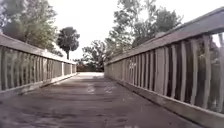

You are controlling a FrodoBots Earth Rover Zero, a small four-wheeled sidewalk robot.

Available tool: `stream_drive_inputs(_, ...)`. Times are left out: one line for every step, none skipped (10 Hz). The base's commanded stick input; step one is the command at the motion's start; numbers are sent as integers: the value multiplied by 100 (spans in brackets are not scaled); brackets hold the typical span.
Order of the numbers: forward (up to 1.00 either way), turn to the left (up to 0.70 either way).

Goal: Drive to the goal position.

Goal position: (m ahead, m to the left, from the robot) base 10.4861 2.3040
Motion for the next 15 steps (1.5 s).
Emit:
stream_drive_inputs(100, 4)
stream_drive_inputs(100, 37)
stream_drive_inputs(100, 22)
stream_drive_inputs(100, 0)
stream_drive_inputs(100, 0)
stream_drive_inputs(100, 0)
stream_drive_inputs(100, 0)
stream_drive_inputs(100, 0)
stream_drive_inputs(100, 0)
stream_drive_inputs(100, 0)
stream_drive_inputs(100, 0)
stream_drive_inputs(100, 0)
stream_drive_inputs(100, 0)
stream_drive_inputs(100, 0)
stream_drive_inputs(100, 0)
